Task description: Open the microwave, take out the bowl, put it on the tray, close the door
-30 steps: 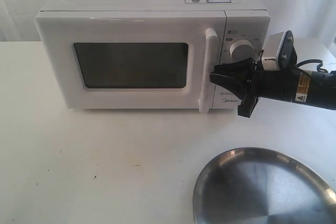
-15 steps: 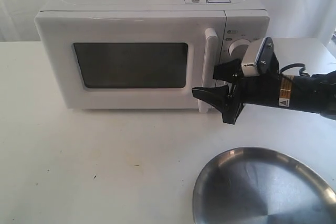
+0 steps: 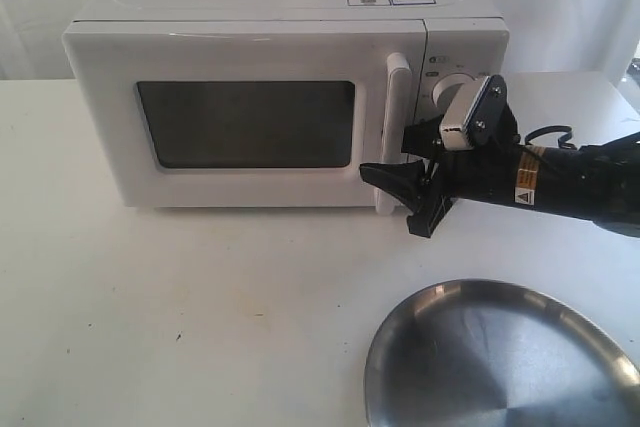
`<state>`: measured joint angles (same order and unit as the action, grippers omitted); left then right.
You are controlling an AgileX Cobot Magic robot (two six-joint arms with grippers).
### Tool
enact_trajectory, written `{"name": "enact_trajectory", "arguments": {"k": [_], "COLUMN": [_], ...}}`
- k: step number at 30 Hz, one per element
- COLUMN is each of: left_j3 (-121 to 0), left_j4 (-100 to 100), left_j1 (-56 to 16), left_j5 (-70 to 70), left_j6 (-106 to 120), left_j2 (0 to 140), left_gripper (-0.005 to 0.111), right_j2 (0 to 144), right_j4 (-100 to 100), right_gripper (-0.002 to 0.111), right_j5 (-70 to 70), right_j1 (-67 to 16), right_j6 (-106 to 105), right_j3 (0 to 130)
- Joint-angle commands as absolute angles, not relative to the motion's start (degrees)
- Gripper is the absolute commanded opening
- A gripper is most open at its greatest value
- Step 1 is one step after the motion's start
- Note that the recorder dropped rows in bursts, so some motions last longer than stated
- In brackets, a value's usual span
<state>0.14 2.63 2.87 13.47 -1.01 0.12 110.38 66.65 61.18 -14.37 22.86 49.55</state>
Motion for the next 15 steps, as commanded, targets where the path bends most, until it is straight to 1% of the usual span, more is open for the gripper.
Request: {"name": "enact_trajectory", "arguments": {"k": [1, 4, 15], "left_j3": [0.0, 0.0, 0.0], "left_j4": [2.2, 2.2, 2.2], "left_j1": [2.6, 2.6, 2.6], "left_j5": [13.4, 13.4, 13.4], "left_j6": [-1.2, -1.2, -1.2], "left_j2": [0.0, 0.0, 0.0], "left_gripper": [0.0, 0.0, 0.0], "right_j2": [111.0, 111.0, 111.0], "right_j4": [72.4, 75.1, 81.3], "right_gripper": [0.0, 0.0, 0.0], "right_j5": [65.3, 70.0, 70.0], "right_j1": [-16.2, -16.2, -16.2], "right_j6": [20.8, 20.8, 21.2], "right_j3": [50.9, 50.9, 50.9]}}
